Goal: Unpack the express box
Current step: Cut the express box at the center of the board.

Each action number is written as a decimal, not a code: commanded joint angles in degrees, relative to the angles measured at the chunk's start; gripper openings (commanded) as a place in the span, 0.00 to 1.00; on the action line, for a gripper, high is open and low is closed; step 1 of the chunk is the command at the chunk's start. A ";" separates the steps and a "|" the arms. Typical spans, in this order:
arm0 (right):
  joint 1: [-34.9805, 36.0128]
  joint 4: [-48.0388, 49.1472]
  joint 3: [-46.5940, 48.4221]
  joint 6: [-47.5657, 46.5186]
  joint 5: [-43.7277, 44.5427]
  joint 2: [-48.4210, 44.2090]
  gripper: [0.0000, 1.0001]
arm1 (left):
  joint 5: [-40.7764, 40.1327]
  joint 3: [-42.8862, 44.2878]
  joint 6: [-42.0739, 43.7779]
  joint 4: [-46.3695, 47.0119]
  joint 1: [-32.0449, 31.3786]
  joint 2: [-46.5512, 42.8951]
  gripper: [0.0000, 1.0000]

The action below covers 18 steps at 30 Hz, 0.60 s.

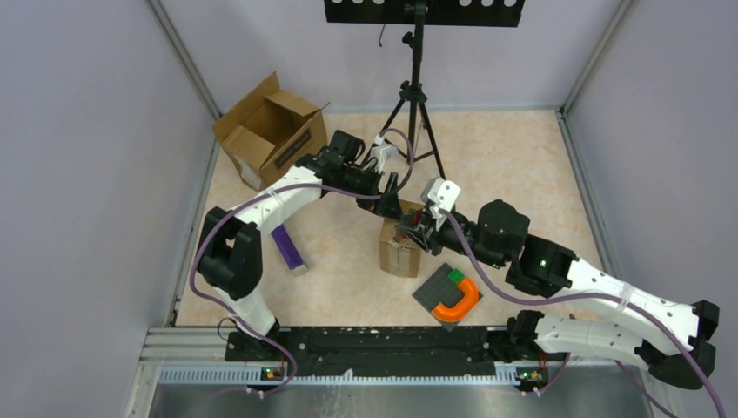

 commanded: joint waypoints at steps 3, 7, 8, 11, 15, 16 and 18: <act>-0.24 2.72 -0.51 1.22 -2.34 0.29 0.00 | -1.60 1.14 2.95 -0.64 -0.89 1.71 0.92; -0.28 3.06 -1.21 1.21 -2.45 0.36 0.00 | -1.60 1.10 2.97 -0.74 -1.02 1.89 0.92; -0.25 3.27 -1.50 1.06 -2.29 0.29 0.00 | -1.59 1.18 2.89 -0.73 -1.00 1.94 0.92; -0.32 4.28 -2.51 0.81 -1.46 -0.18 0.00 | -1.59 1.24 2.95 -0.73 -1.09 1.98 0.91; -0.27 5.56 -2.62 0.69 -0.70 -0.86 0.00 | -1.75 1.19 2.95 -0.97 -1.24 1.91 0.91; -0.26 5.72 -2.31 0.62 -0.82 -0.94 0.00 | -1.77 1.16 2.96 -1.05 -1.23 1.90 0.91; -0.30 5.82 -1.53 0.39 -1.01 -0.83 0.00 | -1.76 1.22 2.98 -1.08 -1.24 1.98 0.91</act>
